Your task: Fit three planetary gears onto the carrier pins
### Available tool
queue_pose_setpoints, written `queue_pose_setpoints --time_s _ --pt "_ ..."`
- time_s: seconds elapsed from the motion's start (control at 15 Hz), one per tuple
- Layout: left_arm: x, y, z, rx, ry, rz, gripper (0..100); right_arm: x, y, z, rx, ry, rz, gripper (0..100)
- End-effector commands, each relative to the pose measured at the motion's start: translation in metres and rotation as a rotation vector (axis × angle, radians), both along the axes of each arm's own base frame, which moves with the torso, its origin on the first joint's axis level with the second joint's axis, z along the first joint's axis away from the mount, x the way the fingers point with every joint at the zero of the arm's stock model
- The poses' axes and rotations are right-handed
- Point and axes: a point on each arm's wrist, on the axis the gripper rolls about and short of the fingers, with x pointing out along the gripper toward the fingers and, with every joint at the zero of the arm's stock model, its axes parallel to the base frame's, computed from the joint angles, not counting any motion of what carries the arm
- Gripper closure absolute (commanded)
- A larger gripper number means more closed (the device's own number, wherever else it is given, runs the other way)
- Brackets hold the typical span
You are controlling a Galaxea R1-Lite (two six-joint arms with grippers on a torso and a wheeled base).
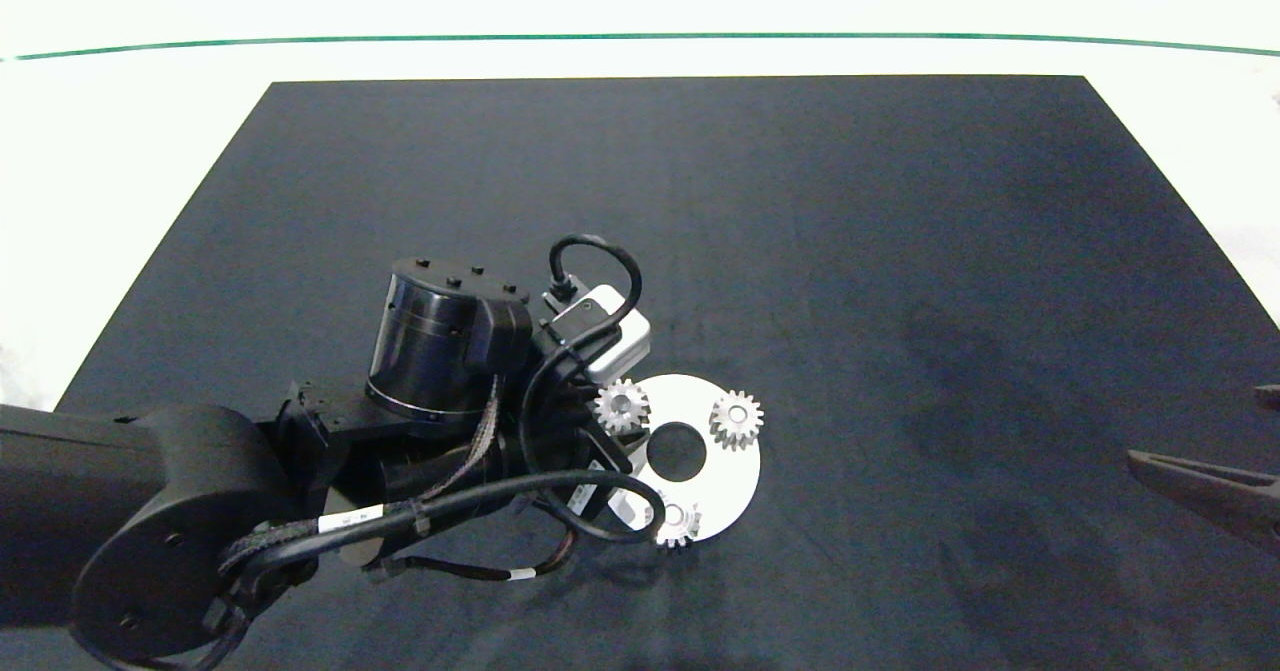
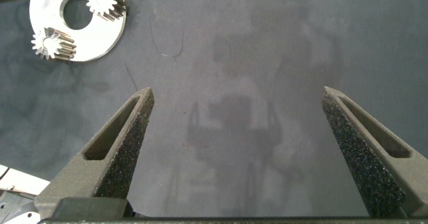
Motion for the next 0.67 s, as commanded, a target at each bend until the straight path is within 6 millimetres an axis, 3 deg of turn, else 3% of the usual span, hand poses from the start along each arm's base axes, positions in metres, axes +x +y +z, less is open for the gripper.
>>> queue_pose_setpoints --time_s 0.07,0.67 --pt "0.0079 -0.0071 -0.0019 0.002 0.0 0.001 78 -0.0005 -0.0004 -0.0001 -0.001 0.0 -0.002 0" --pt "0.0133 -0.0031 -0.0066 0.019 0.007 0.034 78 -0.0035 -0.0027 0.0009 0.007 -0.009 -0.001 0"
